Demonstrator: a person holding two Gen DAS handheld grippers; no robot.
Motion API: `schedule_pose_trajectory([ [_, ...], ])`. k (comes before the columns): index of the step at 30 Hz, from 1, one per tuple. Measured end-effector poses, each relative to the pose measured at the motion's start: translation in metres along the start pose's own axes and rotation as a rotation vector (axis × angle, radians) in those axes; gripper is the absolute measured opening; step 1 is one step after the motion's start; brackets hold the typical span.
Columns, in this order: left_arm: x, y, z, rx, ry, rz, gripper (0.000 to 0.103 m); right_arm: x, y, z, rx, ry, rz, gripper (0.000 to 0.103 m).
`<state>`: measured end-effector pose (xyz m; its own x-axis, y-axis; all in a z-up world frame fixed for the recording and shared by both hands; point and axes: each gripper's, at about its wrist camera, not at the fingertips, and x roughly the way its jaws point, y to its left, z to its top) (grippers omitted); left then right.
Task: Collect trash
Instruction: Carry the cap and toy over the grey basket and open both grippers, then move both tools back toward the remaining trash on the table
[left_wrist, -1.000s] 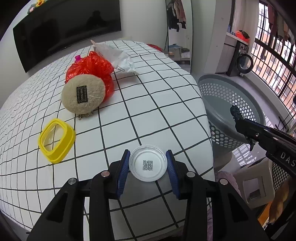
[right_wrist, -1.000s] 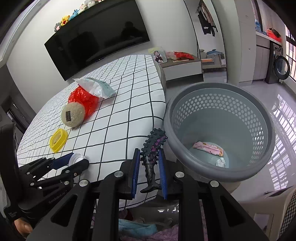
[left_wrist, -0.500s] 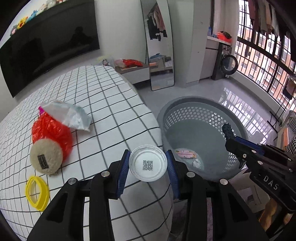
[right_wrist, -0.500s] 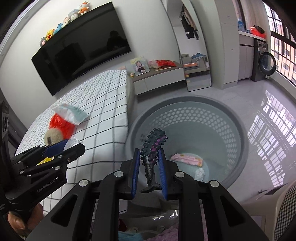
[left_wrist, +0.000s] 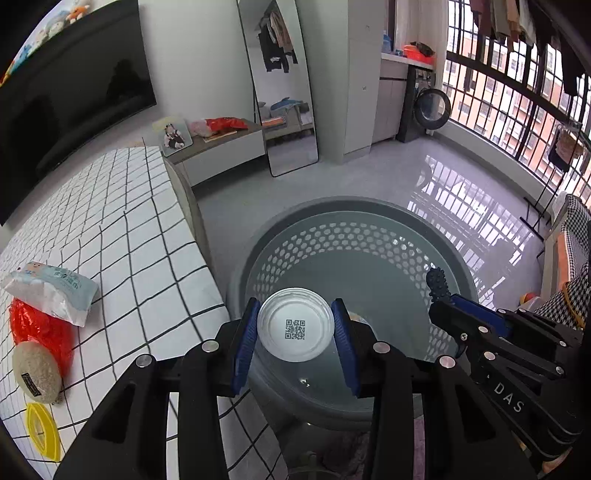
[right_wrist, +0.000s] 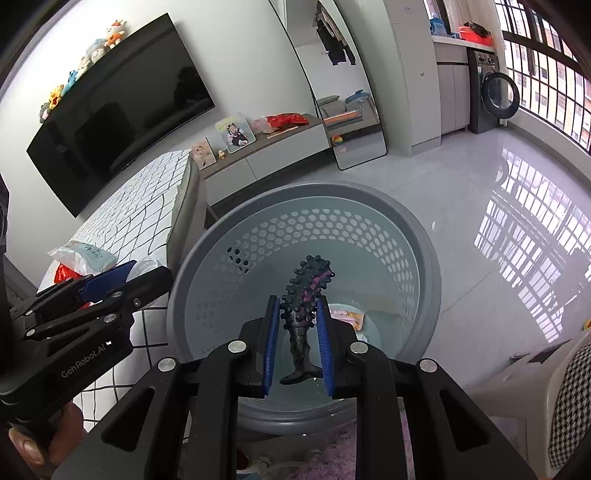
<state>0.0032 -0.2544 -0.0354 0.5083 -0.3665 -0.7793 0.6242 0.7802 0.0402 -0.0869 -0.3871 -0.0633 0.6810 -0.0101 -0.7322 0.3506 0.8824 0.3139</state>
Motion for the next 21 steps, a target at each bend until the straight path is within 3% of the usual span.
schedule_pose_trajectory([
  [7, 0.011, -0.003, 0.0, 0.003, 0.027, -0.014, 0.04, 0.008, -0.01, -0.002, 0.019, 0.022, -0.007, 0.02],
  [9, 0.013, -0.001, 0.0, -0.002, 0.032, -0.012, 0.047, 0.009, -0.009, 0.0, 0.022, 0.016, -0.01, 0.021],
  [13, 0.011, 0.003, 0.001, -0.011, 0.024, -0.006, 0.053, 0.006, -0.01, -0.002, 0.026, -0.003, -0.007, 0.035],
  [21, 0.01, 0.005, -0.002, -0.02, 0.025, -0.003, 0.056, 0.004, -0.009, -0.004, 0.027, -0.003, 0.002, 0.036],
])
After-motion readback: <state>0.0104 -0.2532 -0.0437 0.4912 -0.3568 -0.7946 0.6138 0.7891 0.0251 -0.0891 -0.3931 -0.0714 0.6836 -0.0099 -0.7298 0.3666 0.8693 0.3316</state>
